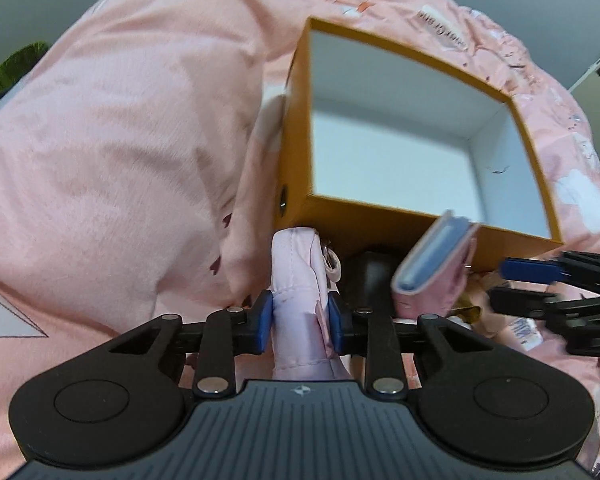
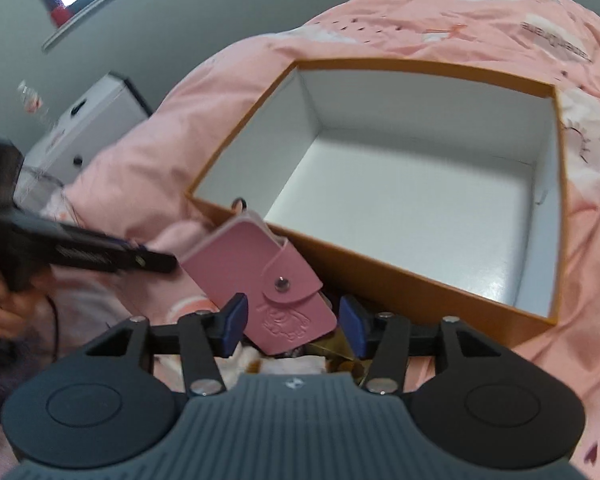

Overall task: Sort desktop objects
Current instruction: 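Lift the pink pouch with the left tool while the right tool lifts the pink wallet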

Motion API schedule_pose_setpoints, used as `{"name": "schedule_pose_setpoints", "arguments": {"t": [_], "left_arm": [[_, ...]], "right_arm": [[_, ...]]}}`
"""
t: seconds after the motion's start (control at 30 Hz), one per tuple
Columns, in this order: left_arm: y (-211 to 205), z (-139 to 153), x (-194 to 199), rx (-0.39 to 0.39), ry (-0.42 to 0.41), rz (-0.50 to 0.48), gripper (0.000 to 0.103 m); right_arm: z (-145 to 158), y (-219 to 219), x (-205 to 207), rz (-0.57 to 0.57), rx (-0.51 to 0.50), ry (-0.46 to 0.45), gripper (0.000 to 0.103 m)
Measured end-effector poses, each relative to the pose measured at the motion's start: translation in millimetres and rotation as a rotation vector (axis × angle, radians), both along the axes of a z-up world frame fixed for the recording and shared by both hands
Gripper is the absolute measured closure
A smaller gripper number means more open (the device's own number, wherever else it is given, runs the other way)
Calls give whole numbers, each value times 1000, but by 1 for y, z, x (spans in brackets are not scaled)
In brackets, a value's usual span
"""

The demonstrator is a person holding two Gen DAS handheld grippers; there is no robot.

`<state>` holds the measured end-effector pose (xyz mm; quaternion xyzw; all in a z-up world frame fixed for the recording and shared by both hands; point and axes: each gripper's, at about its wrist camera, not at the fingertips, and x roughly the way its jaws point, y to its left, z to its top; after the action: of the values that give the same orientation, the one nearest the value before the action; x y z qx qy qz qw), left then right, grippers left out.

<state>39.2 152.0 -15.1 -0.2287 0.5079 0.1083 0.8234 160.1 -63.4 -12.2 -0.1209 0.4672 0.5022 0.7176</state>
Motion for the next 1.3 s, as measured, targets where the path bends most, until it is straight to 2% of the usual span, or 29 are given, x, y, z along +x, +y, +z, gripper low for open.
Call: {"name": "schedule_pose_setpoints", "arguments": {"t": [0.1,0.3,0.4,0.47,0.57,0.63,0.73,0.83,0.97,1.13,1.17,1.2,1.3], "left_arm": [[-3,7,-1,7,-15,1,71],[-7,10,-2,6,-27,20,71],[-8,12,-5,2,-38,24,71],[-9,12,-5,1,-41,23,71],[-14,20,-8,-1,-70,0,72],[-17,25,-8,-21,-106,-25,72],[-19,29,-9,-71,-147,-55,73],[-22,30,-9,-95,-171,-69,73],[-24,32,-10,-141,-210,-88,75],[-27,26,-8,-159,-203,-86,79],[-27,25,-8,-164,-201,-86,79],[-27,24,-8,-169,-197,-85,79],[-27,18,-7,-183,-182,-87,79]], "right_arm": [[-14,8,4,56,5,-39,32],[-27,21,1,209,42,-70,30],[-28,24,-7,225,17,-111,30],[-29,24,-8,209,4,-100,32],[-32,18,-2,119,29,14,41],[-27,13,-5,82,60,33,42],[-15,6,-20,102,104,20,42],[-11,8,-37,117,100,-30,41],[-16,17,-57,80,80,-127,36],[-26,25,-73,26,54,-217,36],[-27,24,-73,13,51,-220,38],[-27,23,-72,-1,51,-220,46],[-23,14,-68,-36,63,-216,57]]}}
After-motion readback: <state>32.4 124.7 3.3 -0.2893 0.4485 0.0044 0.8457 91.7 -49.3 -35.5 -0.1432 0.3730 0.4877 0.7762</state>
